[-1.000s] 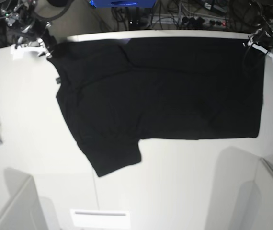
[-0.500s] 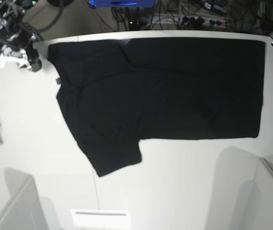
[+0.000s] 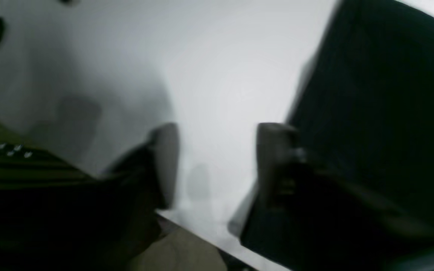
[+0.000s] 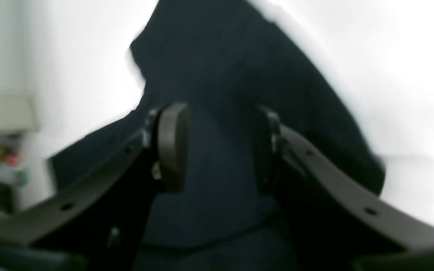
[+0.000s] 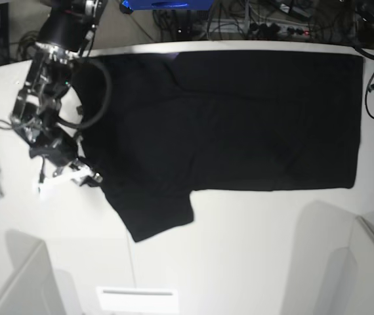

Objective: Fold the T-shirt properly
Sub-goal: 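Reach the right gripper to the opposite sleeve and grasp it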

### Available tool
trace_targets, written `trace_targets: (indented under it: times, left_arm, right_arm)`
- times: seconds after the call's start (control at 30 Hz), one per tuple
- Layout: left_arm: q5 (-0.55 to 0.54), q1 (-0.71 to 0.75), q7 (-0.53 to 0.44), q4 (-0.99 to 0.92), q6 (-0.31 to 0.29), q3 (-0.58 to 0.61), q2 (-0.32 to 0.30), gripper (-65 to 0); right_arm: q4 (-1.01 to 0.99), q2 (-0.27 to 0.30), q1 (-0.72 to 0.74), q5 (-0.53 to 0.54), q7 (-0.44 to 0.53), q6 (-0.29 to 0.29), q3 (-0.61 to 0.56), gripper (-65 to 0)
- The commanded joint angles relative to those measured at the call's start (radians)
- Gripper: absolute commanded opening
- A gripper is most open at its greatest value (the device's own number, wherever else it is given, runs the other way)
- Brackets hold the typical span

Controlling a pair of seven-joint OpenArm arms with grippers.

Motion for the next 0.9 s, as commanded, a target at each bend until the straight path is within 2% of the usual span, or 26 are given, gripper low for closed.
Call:
trace_targets:
  times: [0.0, 0.03, 0.07, 0.17, 0.2, 0.33, 0.43, 0.53, 0.6, 0.7, 0.77, 0.87]
  left_arm:
    - [-0.006, 0.001, -0.020, 0.017, 0.005, 0.011, -0.019, -54.6]
    - [-0.006, 0.001, -0.020, 0.015, 0.005, 0.023, -0.019, -61.4]
    - [-0.006, 0.001, -0.020, 0.017, 0.005, 0.034, -0.019, -65.0]
    - [-0.006, 0.001, -0.020, 0.015, 0.005, 0.040, -0.018, -65.0]
    - [-0.006, 0.001, -0.020, 0.015, 0.005, 0.040, -0.018, -65.0]
    - [-0.006, 0.011, -0.020, 0.015, 0.005, 0.038, -0.019, -65.0]
    - [-0.002, 0.013, -0.020, 0.015, 0.005, 0.037, -0.019, -65.0]
    - [0.000, 0.013, -0.020, 0.015, 0.005, 0.037, -0.019, -65.0]
    - [0.001, 0.015, -0.020, 0.015, 0.005, 0.037, -0.019, -65.0]
    - [-0.002, 0.011, -0.020, 0.015, 0.005, 0.037, -0.019, -65.0]
    - [-0.003, 0.010, -0.020, 0.015, 0.005, 0.037, -0.019, -65.0]
    - [-0.002, 0.010, -0.020, 0.013, 0.005, 0.037, -0.019, -65.0]
  right_arm:
    - [-0.028, 0.011, 0.056, -0.017, 0.035, 0.006, -0.023, -38.1]
    - [-0.074, 0.027, 0.097, -0.049, 0.066, 0.006, -0.045, -38.0]
    - [-0.132, 0.042, 0.140, -0.069, 0.095, 0.007, -0.073, -37.8]
    - [-0.336, 0.093, 0.261, -0.073, 0.167, 0.010, -0.142, -37.2]
    - [-0.402, 0.105, 0.300, -0.073, 0.187, 0.027, -0.163, -35.3]
    - [-0.695, 0.133, 0.452, -0.076, 0.274, 0.138, -0.197, -21.2]
    - [-0.927, 0.139, 0.551, -0.081, 0.339, 0.208, -0.198, -21.2]
    - [-1.086, 0.148, 0.588, -0.081, 0.428, 0.237, -0.198, -22.7]
    - [-1.149, 0.148, 0.591, -0.081, 0.483, 0.239, -0.241, -24.2]
    - [-1.188, 0.148, 0.590, -0.079, 0.548, 0.239, -0.370, -24.2]
    - [-1.191, 0.145, 0.585, -0.076, 0.560, 0.239, -0.421, -24.3]
    - [-1.191, 0.134, 0.581, -0.076, 0.555, 0.239, -0.430, -24.5]
